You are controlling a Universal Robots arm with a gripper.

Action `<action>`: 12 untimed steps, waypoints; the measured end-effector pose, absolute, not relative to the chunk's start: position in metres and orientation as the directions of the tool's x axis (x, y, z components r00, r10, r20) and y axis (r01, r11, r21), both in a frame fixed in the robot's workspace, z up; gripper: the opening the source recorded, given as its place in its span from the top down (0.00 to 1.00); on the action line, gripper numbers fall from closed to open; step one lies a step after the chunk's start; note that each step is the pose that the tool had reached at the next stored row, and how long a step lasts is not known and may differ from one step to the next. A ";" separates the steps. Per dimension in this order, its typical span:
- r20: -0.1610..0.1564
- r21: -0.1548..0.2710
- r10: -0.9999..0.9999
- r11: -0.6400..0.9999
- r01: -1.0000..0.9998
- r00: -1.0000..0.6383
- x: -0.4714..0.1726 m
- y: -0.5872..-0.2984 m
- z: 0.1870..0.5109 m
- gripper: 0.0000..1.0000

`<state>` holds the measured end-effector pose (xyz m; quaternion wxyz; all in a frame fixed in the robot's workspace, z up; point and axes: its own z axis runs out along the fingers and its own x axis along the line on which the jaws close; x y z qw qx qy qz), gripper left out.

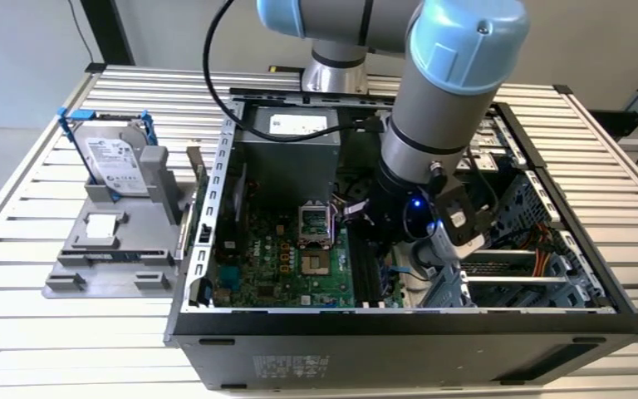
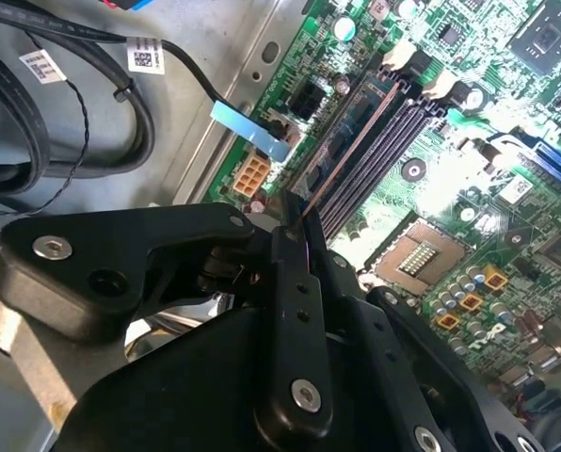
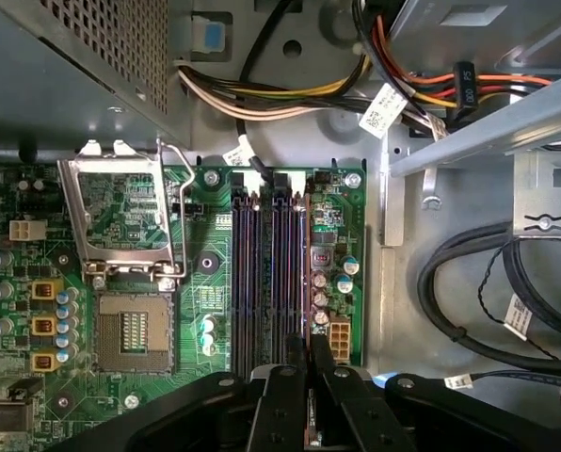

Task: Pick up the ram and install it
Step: 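Insert the ram into the slot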

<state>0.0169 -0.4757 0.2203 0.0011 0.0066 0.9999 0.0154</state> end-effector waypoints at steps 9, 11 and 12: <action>0.003 0.031 0.013 0.999 0.013 -1.000 0.017 -0.477 0.217 1.00; 0.003 0.031 0.013 0.999 0.014 -1.000 0.017 -0.477 0.217 1.00; 0.004 0.031 0.013 0.999 0.013 -1.000 0.017 -0.477 0.217 1.00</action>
